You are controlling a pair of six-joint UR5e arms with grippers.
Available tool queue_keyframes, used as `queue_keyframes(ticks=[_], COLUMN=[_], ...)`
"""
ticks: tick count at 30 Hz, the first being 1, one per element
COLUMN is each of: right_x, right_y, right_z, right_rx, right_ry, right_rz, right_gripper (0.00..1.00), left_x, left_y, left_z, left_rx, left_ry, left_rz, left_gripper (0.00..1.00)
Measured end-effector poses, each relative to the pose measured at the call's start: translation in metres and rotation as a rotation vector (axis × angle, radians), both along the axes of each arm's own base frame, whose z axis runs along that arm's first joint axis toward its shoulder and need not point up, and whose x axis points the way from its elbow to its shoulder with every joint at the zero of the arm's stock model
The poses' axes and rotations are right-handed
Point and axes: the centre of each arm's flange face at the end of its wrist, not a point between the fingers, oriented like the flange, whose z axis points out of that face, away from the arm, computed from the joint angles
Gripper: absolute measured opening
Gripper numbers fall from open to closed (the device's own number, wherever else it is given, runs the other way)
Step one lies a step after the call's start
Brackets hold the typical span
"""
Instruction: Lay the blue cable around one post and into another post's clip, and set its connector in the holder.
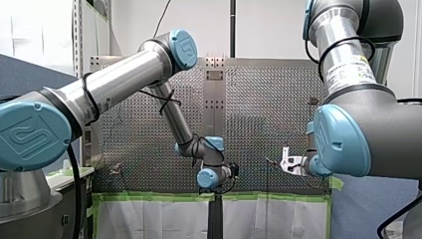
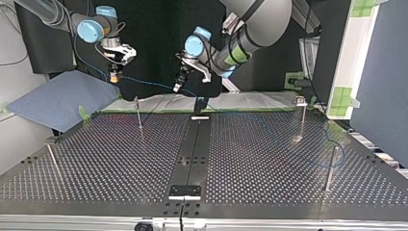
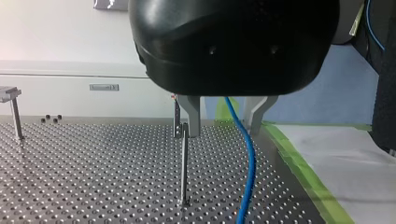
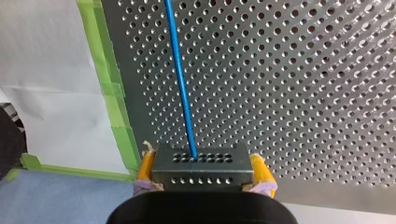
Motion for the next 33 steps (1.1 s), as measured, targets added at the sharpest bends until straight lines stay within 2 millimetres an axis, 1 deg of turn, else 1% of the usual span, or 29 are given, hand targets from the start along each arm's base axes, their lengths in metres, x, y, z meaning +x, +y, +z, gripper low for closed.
queue_keyframes(ticks=[2,4,5,10,11,12,13,14,15,17,18,20,33], right_x=[0.0003,0.0003,0.0004,0.0005,0.0005,0.0005,0.0005,0.0005,0.0005,0.0006,0.0006,0.0009,0.0021], right_y=[0.0002,0.0003,0.0003,0.0002,0.0003,0.0002,0.0003,0.0002,0.0002,0.0002,0.0003,0.0004,0.0009], right_z=[-0.0002,-0.0002,-0.0001,-0.0001,-0.0001,-0.0002,-0.0002,-0.0002,-0.0002,-0.0001,-0.0002,-0.0003,-0.0004], right_rx=[0.001,0.001,0.001,0.0,0.0,0.0,0.0,0.0,0.0,0.0,0.0,0.0,0.0], right_ry=[0.0,0.0,0.0,0.0,0.0,0.0,0.0,0.0,0.0,0.0,0.0,0.0,0.0], right_rz=[0.001,0.001,0.001,0.001,0.001,0.001,0.001,0.001,0.001,0.001,0.002,0.003,0.005], right_gripper=[0.0,0.0,0.0,0.0,0.0,0.0,0.0,0.0,0.0,0.0,0.0,0.0,0.0], left_x=[0.0005,0.0009,0.0011,0.0017,0.0018,0.0018,0.0018,0.0018,0.0018,0.0016,0.0015,0.0013,0.0013], left_y=[0.0006,0.0011,0.0011,0.0017,0.0018,0.0018,0.0018,0.0018,0.0018,0.0017,0.0015,0.0014,0.001], left_z=[0.0001,0.0002,0.0003,0.0005,0.0005,0.0005,0.0005,0.0005,0.0005,0.0005,0.0005,0.0006,0.0008], left_rx=[0.0,0.0,0.0,0.0,0.0,0.0,0.0,0.0,0.0,0.0,0.0,0.0,-0.005], left_ry=[0.0,0.0,-0.001,-0.001,-0.001,-0.001,-0.001,-0.001,-0.001,-0.001,-0.001,-0.001,-0.001], left_rz=[0.008,0.014,0.016,0.025,0.026,0.026,0.027,0.027,0.027,0.027,0.026,0.026,0.026], left_gripper=[0.41,0.41,0.36,0.36,0.33,0.33,0.19,0.14,0.14,0.06,0.06,0.0,0.0])
